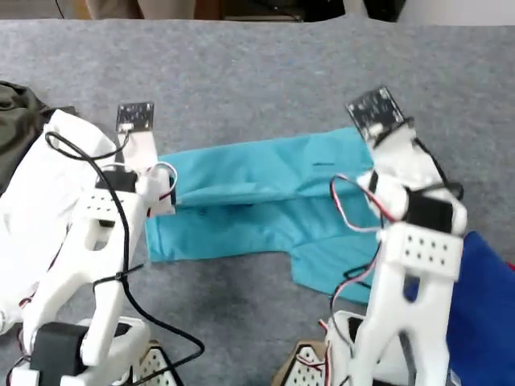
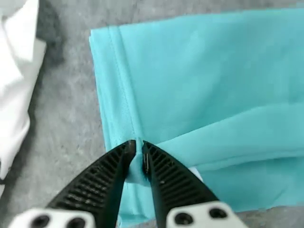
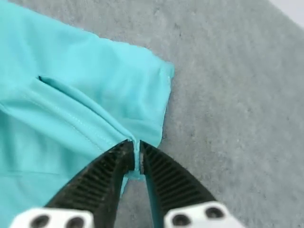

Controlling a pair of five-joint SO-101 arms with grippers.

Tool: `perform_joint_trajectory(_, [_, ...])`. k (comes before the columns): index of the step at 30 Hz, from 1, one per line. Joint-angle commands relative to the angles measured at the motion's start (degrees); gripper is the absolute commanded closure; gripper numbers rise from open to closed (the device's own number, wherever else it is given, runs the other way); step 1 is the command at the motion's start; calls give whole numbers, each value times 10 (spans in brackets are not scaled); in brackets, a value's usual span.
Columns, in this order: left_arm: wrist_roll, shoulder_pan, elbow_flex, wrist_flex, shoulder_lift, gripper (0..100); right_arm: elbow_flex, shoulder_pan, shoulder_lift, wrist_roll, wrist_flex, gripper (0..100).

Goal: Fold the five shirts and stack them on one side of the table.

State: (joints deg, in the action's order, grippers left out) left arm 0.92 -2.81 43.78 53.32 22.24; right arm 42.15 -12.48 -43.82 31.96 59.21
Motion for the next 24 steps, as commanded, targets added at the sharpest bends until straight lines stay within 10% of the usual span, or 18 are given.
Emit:
perform_joint_trajectory(1, [-1, 14, 17, -7, 22, 981, 45, -20, -83, 15, 5, 993])
perform_joint_trajectory(24, [-33, 11, 55, 4, 62, 981, 251, -110, -382, 97, 135, 993])
